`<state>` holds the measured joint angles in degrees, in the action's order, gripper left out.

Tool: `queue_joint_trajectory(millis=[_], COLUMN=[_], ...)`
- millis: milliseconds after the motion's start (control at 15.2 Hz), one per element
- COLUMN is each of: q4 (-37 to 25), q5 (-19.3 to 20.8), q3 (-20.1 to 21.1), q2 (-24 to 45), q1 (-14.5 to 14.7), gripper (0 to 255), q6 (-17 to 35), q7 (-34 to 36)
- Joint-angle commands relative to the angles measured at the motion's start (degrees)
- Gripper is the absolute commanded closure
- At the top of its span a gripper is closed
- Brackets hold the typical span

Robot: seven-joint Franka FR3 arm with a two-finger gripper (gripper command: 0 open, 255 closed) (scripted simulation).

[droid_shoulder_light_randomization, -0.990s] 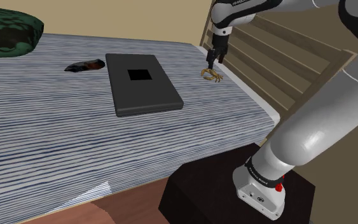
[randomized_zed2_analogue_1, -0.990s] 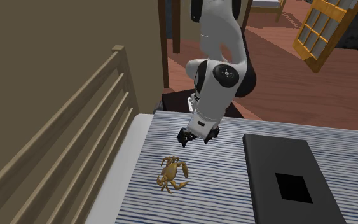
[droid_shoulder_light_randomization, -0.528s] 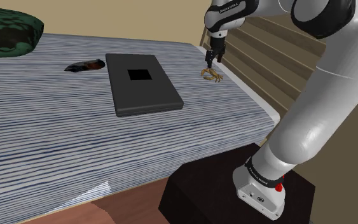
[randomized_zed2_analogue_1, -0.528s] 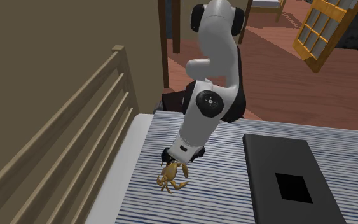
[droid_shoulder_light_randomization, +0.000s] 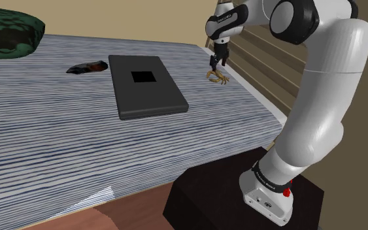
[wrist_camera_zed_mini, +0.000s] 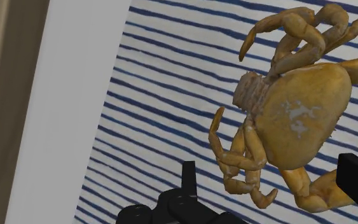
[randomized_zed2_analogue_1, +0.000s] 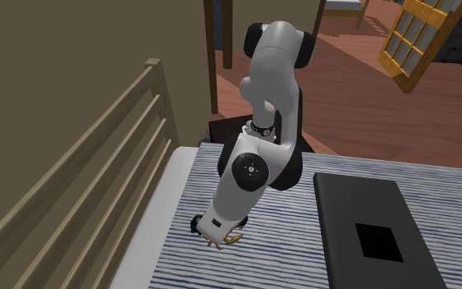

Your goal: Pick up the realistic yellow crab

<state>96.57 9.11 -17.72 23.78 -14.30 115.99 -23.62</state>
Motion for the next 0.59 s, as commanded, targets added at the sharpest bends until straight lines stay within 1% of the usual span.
queue_joint_trajectory(millis=[0, 198, 330, 396, 528], q4=[0.5, 1.4, 1.6, 1.8, 1.8], q5=[-0.1, -0.2, -0.2, -0.2, -0.2], q3=[0.0, 0.1, 0.1, 0.1, 0.2], q2=[0.6, 1.6, 1.8, 1.7, 1.7], q1=[-0.1, -0.2, -0.2, -0.2, -0.1], gripper=[0, 0, 0, 255, 255], q6=[1.1, 3.0, 3.4, 3.5, 3.5], q7=[0.1, 0.4, 0.5, 0.5, 0.6])
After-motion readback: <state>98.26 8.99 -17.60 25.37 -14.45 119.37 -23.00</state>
